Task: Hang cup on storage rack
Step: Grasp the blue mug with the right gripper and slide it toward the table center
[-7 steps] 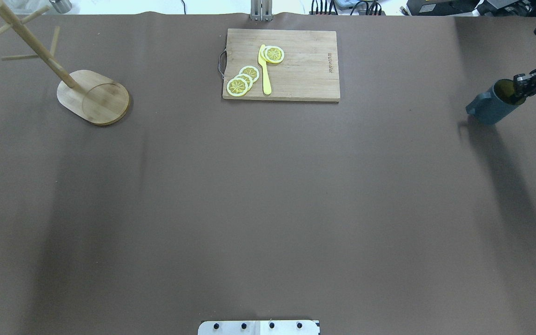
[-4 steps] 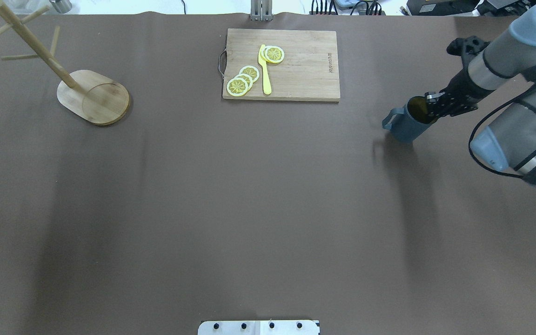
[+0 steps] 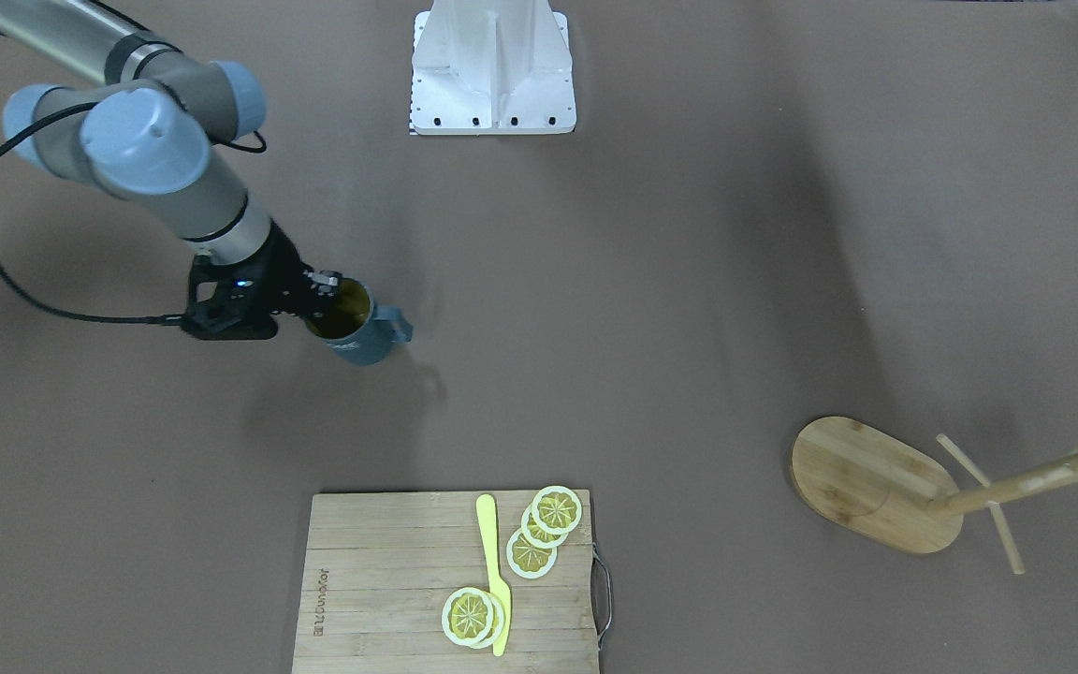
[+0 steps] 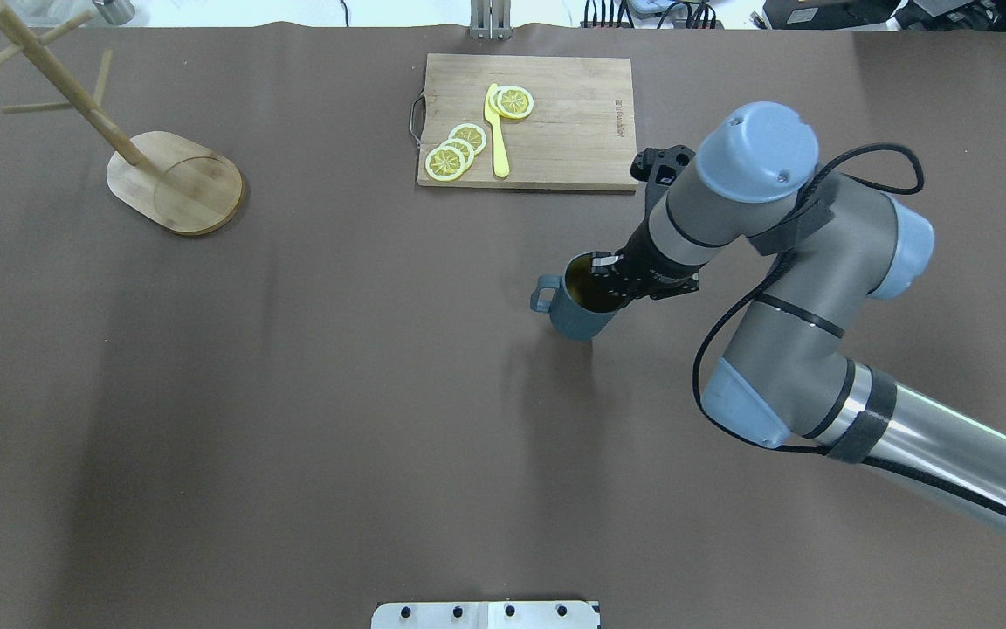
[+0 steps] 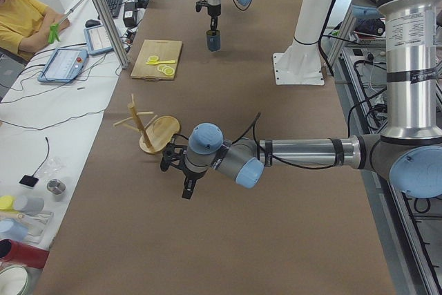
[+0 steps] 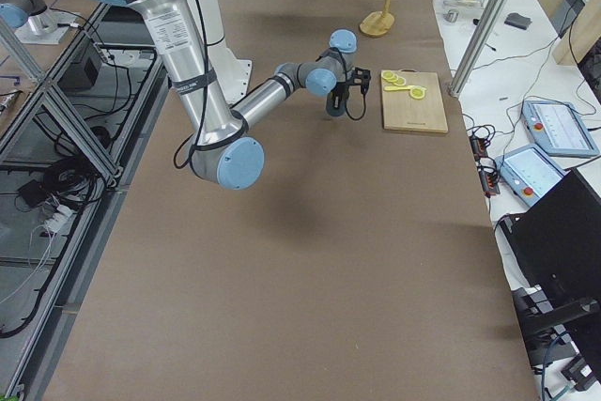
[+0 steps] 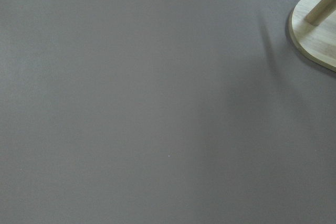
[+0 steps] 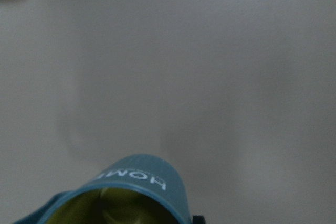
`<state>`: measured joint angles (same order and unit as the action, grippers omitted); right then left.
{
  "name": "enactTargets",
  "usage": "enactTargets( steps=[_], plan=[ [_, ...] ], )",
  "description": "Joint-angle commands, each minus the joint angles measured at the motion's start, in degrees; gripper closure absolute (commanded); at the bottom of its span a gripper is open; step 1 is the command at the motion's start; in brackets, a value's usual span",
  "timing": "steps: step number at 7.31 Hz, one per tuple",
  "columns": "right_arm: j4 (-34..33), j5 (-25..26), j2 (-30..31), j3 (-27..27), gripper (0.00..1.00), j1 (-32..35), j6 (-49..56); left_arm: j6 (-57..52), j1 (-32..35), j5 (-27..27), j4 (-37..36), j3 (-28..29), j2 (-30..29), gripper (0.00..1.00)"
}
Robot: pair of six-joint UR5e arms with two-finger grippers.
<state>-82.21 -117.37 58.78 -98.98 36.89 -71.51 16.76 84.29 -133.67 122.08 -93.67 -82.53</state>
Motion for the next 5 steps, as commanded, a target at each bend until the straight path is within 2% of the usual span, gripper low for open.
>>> enactTargets(
  steps=[1,3,5],
  plan=[
    [-1.64,5.46,-6.11,0.98,1.0,-6.72,-4.08,-0.07,0.0,-0.36,0.17,-0.11,0.0,0.02],
    [-1.81,7.68,-9.9,2.91,1.0,-9.81,-1.47,-0.07,-0.09,-0.98,0.26,-0.2,-0.26,0.02],
    [-1.99,10.23,-10.18,2.92,1.0,-10.53,11.33,-0.07,-0.09,-1.24,0.17,-0.11,-0.35,0.02]
  ],
)
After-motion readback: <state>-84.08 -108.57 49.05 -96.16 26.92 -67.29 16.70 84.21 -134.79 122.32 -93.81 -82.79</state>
